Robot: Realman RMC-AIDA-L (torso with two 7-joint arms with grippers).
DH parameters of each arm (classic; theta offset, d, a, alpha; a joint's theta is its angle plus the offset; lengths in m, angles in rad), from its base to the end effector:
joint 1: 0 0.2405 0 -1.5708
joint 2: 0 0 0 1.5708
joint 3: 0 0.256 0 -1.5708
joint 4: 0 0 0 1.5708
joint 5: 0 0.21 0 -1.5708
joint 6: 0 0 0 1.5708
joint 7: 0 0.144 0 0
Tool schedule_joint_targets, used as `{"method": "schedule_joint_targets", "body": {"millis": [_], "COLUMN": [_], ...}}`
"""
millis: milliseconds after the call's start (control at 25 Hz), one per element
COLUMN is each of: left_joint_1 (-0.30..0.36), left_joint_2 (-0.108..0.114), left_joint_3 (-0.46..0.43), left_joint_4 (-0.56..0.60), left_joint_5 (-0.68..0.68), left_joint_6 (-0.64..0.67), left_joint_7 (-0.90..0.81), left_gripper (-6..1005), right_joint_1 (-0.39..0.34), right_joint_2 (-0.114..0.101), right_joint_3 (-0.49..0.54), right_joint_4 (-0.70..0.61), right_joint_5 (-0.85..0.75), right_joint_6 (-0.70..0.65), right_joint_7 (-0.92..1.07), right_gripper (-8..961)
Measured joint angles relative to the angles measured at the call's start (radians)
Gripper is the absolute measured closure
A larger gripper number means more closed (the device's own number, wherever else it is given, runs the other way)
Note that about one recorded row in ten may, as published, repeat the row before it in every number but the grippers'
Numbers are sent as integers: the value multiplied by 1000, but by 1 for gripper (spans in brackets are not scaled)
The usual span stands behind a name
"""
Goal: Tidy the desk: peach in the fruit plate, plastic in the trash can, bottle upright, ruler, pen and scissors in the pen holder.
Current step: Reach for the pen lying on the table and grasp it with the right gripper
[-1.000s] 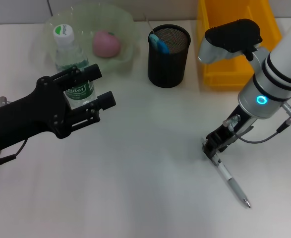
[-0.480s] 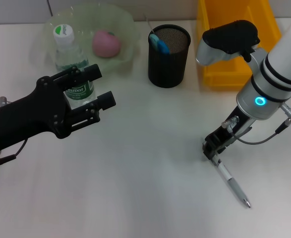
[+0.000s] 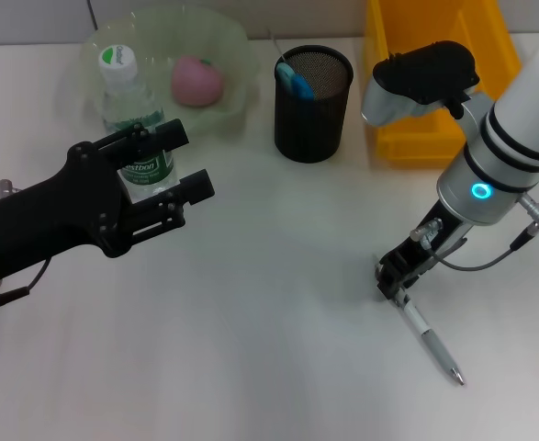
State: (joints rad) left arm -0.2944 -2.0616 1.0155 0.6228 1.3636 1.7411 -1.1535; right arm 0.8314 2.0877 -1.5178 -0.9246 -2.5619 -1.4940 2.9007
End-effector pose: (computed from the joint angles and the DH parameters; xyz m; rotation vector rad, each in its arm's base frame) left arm -0.2533 0.2705 0.0141 -2.5289 -0.3920 -1.2724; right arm 0.1799 0.3578 -0.0627 -2.4606 1.3502 -0.7289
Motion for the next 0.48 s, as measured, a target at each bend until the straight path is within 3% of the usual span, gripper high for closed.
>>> {"method": "schedule_joint_targets", "body": {"millis": [480], "left_joint_1": [0], "left_joint_2": [0], "left_joint_3": [0], "left_joint_4": [0], "left_joint_5": [0], "left_joint_6": [0], "left_joint_7": [0], "left_gripper": [298], "right_joint_1": [7], "right_joint_2": [0], "right_joint_3": [1], "right_joint_4": [6], "right_joint_5": [16], "right_joint_6": [0], "right_joint_7": [-9], "right_gripper": [709]}}
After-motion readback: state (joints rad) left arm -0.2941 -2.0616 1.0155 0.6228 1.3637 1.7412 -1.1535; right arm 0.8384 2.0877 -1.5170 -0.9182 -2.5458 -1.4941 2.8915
